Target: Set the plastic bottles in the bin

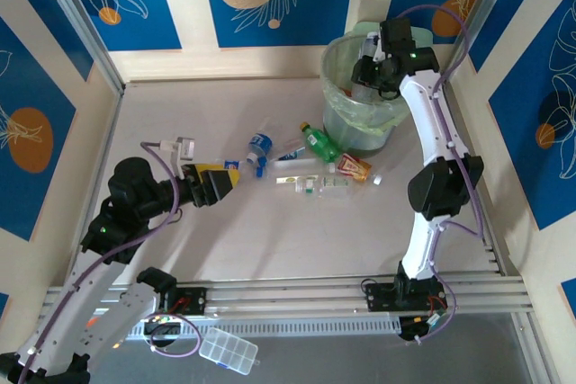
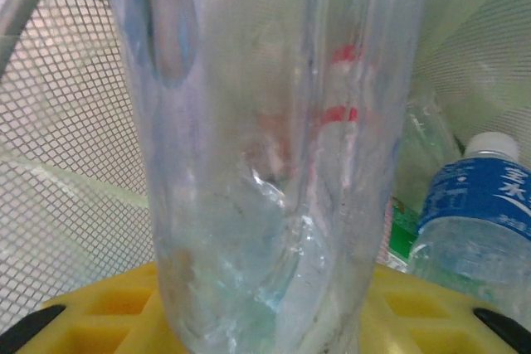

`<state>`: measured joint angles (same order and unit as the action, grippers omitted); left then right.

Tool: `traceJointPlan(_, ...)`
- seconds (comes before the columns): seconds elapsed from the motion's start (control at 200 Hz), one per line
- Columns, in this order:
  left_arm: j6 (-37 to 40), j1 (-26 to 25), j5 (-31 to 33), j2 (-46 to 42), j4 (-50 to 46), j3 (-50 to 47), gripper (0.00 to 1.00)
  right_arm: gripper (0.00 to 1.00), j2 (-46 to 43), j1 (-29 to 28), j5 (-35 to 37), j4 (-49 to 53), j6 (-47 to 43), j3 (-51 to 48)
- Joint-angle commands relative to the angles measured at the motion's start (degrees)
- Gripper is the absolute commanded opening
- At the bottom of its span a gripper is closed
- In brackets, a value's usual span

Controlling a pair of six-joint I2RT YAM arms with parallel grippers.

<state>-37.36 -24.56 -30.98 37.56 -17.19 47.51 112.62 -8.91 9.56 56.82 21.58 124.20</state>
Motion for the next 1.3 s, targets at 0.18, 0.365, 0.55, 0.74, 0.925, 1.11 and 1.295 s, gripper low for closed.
traceJointPlan(0.18, 0.50, -0.40, -0.69, 0.21, 1.53, -0.68, 0.86, 0.47, 9.60, -0.77, -7.40, 6.24, -0.14, 7.94)
traceJointPlan(0.365, 0.28, -0.40, 1.34, 0.58, -0.20, -0.14, 0.86, 0.58, 15.52, -0.67, -7.71, 10.04, -0.36, 13.90)
traceJointPlan(0.55, 1.00, -0.40, 3.39, 0.76, -1.92, 0.31, 0.88, 0.71, 15.03, -0.67, -7.12, 9.92, -0.31, 15.45)
traceJointPlan(0.74, 1.06, -0.40, 5.41, 1.10, -3.03, 0.81, 0.89, 0.81, 12.46, -0.59, -4.14, 10.67, -0.80, 18.03)
traceJointPlan(0.925, 1.02, -0.40, 5.58, 1.29, -3.22, 0.75, 0.89, 0.87, 9.18, 0.28, -2.44, 11.54, -0.49, 18.19)
traceJointPlan(1.11, 0.71, -0.40, 6.93, 0.72, -4.30, 0.48, 0.89, 0.87, 5.78, 0.30, -3.05, 11.69, -0.57, 17.10)
traceJointPlan(1.295, 0.72, -0.43, 10.07, 0.16, -8.01, 1.00, 0.89, 0.84, 0.14, -1.52, 1.79, 10.72, -0.84, 14.16)
